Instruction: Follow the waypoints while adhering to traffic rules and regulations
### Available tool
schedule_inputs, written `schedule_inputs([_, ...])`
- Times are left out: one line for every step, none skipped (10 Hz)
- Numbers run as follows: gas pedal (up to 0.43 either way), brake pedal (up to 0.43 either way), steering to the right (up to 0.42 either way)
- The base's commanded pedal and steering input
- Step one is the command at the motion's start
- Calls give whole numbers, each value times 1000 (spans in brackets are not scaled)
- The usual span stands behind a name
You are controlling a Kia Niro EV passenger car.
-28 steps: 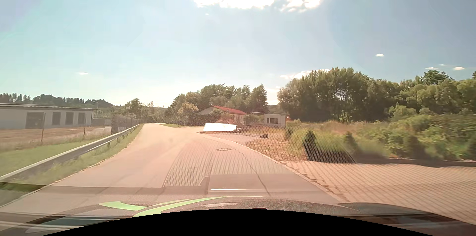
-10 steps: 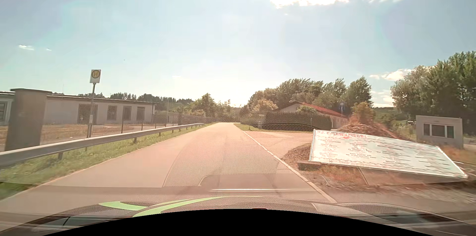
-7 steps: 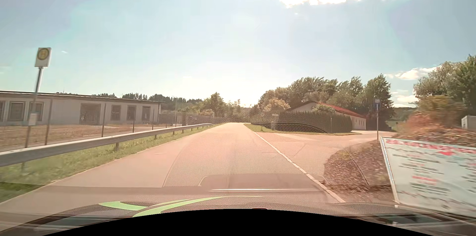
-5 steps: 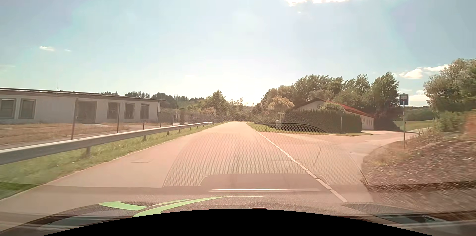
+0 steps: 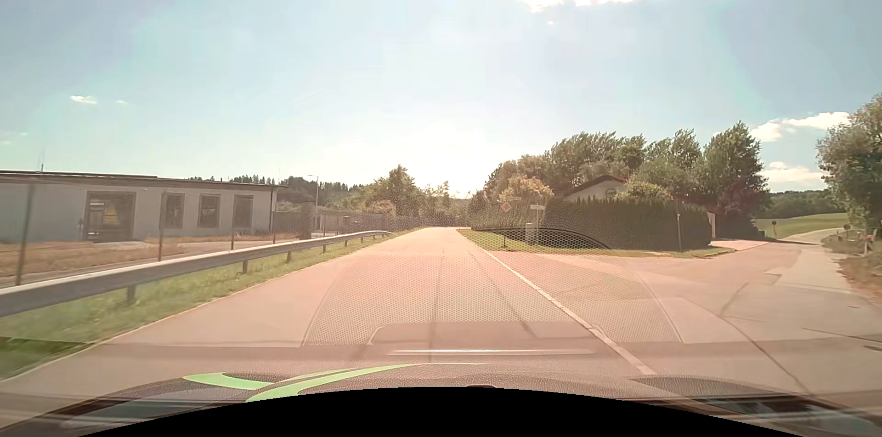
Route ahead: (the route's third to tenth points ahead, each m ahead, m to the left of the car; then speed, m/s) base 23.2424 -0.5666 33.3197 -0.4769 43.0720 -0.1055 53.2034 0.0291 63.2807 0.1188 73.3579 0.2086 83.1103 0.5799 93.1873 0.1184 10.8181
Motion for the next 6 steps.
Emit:
schedule_inputs([150, 0, 5])
schedule_inputs([150, 0, 5])
schedule_inputs([150, 0, 4])
schedule_inputs([150, 0, 5])
schedule_inputs([150, 0, 4])
schedule_inputs([150, 0, 4])
